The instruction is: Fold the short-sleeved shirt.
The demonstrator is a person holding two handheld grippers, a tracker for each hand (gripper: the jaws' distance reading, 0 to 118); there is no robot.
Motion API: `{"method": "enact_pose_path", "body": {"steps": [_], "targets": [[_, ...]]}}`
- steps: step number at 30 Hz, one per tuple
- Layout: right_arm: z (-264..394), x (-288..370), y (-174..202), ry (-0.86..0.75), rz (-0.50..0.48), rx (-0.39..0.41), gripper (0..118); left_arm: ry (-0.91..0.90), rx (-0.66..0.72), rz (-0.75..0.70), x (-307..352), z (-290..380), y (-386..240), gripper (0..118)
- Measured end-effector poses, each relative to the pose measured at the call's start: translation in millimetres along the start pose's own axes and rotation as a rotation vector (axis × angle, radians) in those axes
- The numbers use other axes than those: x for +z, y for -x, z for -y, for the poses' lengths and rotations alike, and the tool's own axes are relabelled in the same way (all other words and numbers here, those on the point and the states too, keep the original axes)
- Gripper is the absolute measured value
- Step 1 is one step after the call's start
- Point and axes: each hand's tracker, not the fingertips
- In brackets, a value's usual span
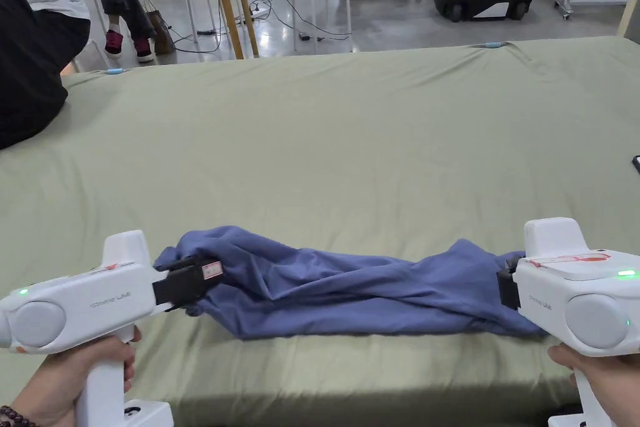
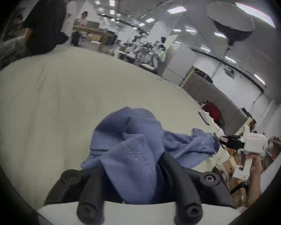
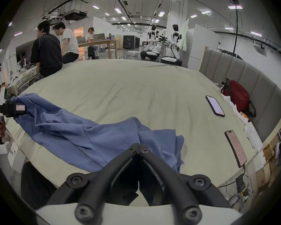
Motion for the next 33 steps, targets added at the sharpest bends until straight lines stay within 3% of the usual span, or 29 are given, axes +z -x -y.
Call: {"method": "enact_pose_path", "body": {"steps": [6, 10, 11, 14, 17, 18, 22, 25, 30, 33], "targets": [[7, 6, -14, -0.002, 0.012, -0.023, 0, 0.110, -0.073, 0.111, -71, -4, -99, 15], [15, 12, -33, 0.004, 0.039, -0.043, 0, 0.230, -0.108, 0.090, -140, 12, -131, 18], [17, 14, -38, 0.007, 0.047, -0.048, 0, 0.251, -0.128, 0.062, -154, 18, -139, 29], [23, 20, -53, 0.007, 0.071, -0.076, 0, 0.302, -0.141, 0.058, -182, 31, -145, 45], [26, 23, -63, 0.009, 0.092, -0.092, 0, 0.273, -0.101, 0.207, -176, 30, -149, 107], [27, 22, -65, 0.011, 0.096, -0.095, 0, 0.301, -0.099, 0.214, -175, 26, -152, 118], [23, 14, -60, 0.014, 0.086, -0.084, 0, 0.241, -0.172, 0.133, -155, 11, -151, 118], [14, 6, -46, 0.004, 0.071, -0.056, 0, 0.172, -0.104, 0.141, -130, -3, -136, 113], [-4, -4, -12, -0.019, 0.033, -0.007, 0, 0.091, 0.000, 0.137, -88, -17, -101, 66], [-9, -2, 0, -0.032, -0.003, 0.001, 0, 0.075, -0.078, 0.098, -69, -12, -92, 24]]}}
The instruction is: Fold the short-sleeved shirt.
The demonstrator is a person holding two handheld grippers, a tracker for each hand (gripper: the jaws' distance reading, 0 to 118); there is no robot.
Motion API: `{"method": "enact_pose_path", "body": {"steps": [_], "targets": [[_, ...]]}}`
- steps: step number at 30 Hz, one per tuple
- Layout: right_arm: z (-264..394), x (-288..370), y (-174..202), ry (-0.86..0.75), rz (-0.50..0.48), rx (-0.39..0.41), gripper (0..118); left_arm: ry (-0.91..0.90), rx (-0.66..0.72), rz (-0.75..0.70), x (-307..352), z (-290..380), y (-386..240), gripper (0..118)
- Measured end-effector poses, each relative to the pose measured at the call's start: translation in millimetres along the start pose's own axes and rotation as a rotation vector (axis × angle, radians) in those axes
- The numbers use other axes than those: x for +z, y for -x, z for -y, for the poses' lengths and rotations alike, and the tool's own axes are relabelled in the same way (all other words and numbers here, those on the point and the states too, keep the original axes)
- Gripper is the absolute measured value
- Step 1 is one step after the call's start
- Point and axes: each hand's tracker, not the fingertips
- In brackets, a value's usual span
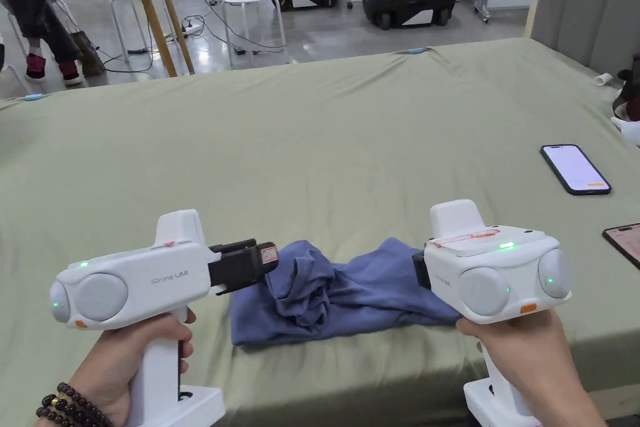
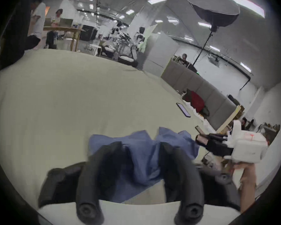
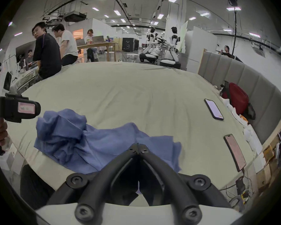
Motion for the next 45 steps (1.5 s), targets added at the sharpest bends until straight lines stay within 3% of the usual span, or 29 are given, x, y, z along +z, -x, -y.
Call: {"method": "enact_pose_path", "body": {"steps": [1, 2, 8, 15, 22, 27, 37, 45], "targets": [[0, 1, 3, -0.004, -0.009, -0.002, 0, 0.008, -0.022, -0.021, 2, 2, 3, 8], [0, 2, 4, -0.007, -0.016, -0.002, 0, 0.010, -0.022, -0.039, 3, 5, 6, 0], [5, 7, 2, 0.005, -0.020, 0.003, 0, 0.048, 0.052, -0.022, -16, 15, 27, 0], [7, 11, -17, 0.011, 0.011, -0.015, 0, 0.200, -0.001, 0.041, -90, 28, -11, 0], [14, 11, -42, 0.032, 0.049, -0.057, 0, 0.229, -0.050, 0.156, -151, 21, -72, 0], [20, 11, -57, 0.047, 0.080, -0.076, 0, 0.265, -0.082, 0.156, -179, 21, -88, 0], [13, 4, -42, 0.033, 0.066, -0.067, 0, 0.165, -0.027, 0.169, -111, 5, -58, 0], [1, -10, -9, 0.015, 0.032, -0.019, 0, 0.121, 0.018, 0.073, -61, 10, -13, 0]]}}
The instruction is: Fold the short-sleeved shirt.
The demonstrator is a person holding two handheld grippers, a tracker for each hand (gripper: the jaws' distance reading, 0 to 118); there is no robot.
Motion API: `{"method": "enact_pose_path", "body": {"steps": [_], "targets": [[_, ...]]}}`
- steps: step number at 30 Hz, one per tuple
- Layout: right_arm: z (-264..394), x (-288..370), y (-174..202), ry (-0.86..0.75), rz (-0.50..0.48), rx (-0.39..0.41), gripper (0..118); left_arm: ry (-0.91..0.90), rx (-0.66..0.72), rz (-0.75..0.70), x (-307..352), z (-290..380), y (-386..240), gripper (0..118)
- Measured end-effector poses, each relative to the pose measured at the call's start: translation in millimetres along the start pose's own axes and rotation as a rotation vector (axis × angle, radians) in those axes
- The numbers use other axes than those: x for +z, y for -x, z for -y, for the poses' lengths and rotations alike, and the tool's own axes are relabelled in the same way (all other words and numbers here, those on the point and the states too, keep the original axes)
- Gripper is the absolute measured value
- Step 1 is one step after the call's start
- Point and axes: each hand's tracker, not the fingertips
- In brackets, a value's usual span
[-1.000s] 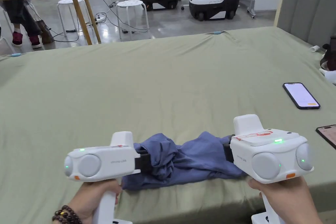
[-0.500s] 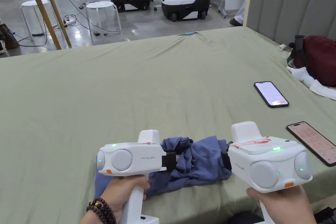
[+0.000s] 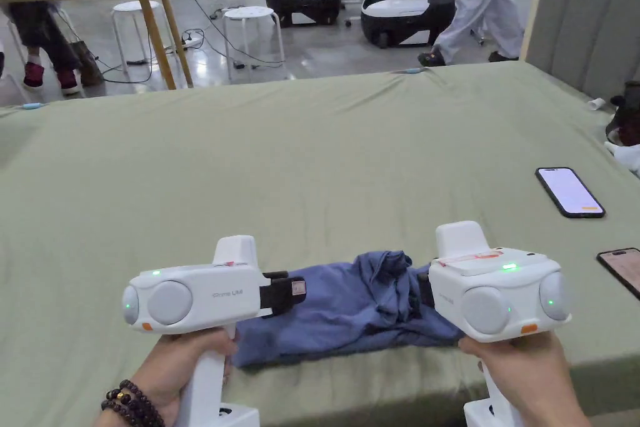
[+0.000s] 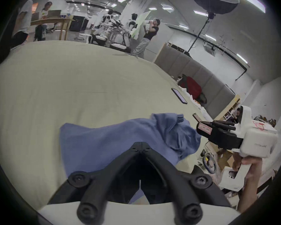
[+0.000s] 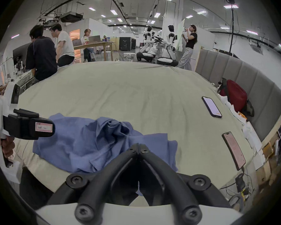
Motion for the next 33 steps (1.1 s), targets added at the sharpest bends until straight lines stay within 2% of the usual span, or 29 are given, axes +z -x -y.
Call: {"method": "enact_pose_path", "body": {"steps": [5, 6, 7, 8, 9, 10, 11, 16, 20, 25, 28, 29, 30, 31, 32, 33], "targets": [[-2, 6, 7, -0.005, -0.018, 0.014, 0, -0.035, 0.025, -0.003, 22, 3, 10, 0], [-2, 7, 8, -0.007, -0.019, 0.017, 0, -0.050, 0.030, -0.003, 25, 3, 13, 3], [-2, 8, 8, -0.008, -0.021, 0.017, 0, -0.066, 0.037, -0.008, 28, 3, 17, 20], [-2, 9, 8, -0.008, -0.023, 0.018, 0, -0.089, 0.058, -0.015, 32, 2, 22, 60], [-2, 9, 8, -0.009, -0.025, 0.019, 0, -0.104, 0.077, -0.020, 34, 2, 28, 89], [-1, 9, 9, -0.009, -0.026, 0.020, 0, -0.108, 0.096, -0.028, 36, 2, 34, 112], [-1, 9, 9, -0.008, -0.025, 0.022, 0, -0.102, 0.114, -0.036, 39, 3, 39, 118], [1, 9, 11, -0.003, -0.036, 0.024, 0, -0.098, 0.252, -0.004, 42, 18, 76, 116], [1, 8, 14, -0.001, -0.045, 0.025, 0, -0.051, 0.345, 0.089, 29, 35, 89, 100], [3, 6, 17, 0.009, -0.051, 0.036, 0, -0.052, 0.289, 0.090, 2, 39, 72, 97], [4, 5, 15, 0.013, -0.043, 0.032, 0, -0.026, 0.304, 0.100, -14, 29, 58, 93], [4, 4, 13, 0.017, -0.040, 0.030, 0, -0.012, 0.272, 0.070, -19, 28, 54, 88], [5, 4, 11, 0.019, -0.039, 0.027, 0, -0.013, 0.232, 0.049, -21, 27, 51, 72], [5, 3, 10, 0.021, -0.036, 0.022, 0, -0.018, 0.217, 0.024, -23, 26, 50, 41], [6, 4, 8, 0.022, -0.032, 0.019, 0, -0.015, 0.222, -0.010, -26, 26, 52, 20], [6, 4, 8, 0.024, -0.029, 0.019, 0, -0.009, 0.231, 0.013, -26, 26, 52, 20]]}}
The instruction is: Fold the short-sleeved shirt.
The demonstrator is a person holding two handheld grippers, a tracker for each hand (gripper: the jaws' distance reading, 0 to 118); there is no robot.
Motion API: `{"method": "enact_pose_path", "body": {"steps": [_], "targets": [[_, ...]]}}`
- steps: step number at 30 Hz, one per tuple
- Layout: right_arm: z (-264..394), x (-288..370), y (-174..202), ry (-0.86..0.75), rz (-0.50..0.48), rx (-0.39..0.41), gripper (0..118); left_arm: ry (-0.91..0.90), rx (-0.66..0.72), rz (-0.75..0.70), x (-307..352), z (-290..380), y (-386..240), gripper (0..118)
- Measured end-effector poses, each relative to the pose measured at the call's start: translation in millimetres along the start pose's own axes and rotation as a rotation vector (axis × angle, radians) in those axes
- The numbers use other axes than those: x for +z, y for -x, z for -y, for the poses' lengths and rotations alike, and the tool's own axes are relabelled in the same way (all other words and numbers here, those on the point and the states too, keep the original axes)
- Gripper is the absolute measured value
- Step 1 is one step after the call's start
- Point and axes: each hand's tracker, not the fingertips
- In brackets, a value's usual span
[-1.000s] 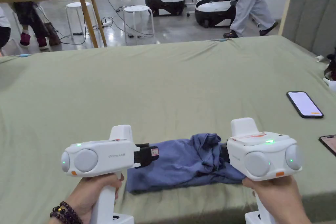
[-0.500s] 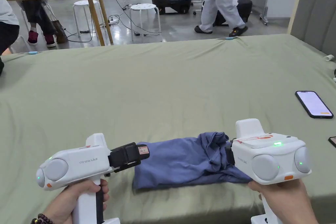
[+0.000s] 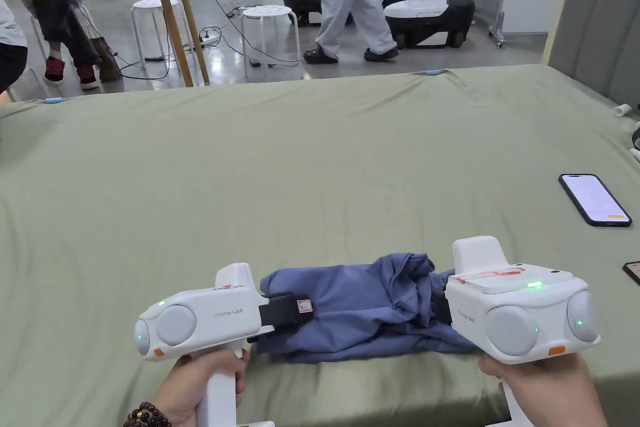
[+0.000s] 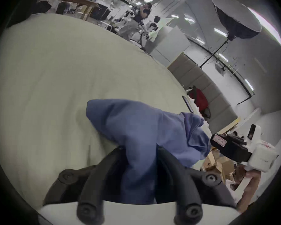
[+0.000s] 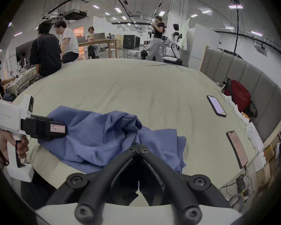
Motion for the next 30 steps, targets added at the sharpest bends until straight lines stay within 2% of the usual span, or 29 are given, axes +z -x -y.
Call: {"method": "enact_pose_path", "body": {"steps": [8, 19, 25, 30], "targets": [[1, 2, -6, -0.001, 0.010, -0.011, 0, -0.034, -0.020, 0.004, 43, -1, 23, 18], [0, -1, 2, -0.003, -0.009, 0.004, 0, -0.102, 0.023, -0.124, 116, -6, 79, 17], [1, -2, 3, 0.000, -0.015, 0.003, 0, -0.100, -0.085, -0.124, 122, -13, 40, 17], [3, -1, -2, 0.005, -0.009, 0.002, 0, -0.111, -0.168, -0.044, 125, -26, -8, 17]]}}
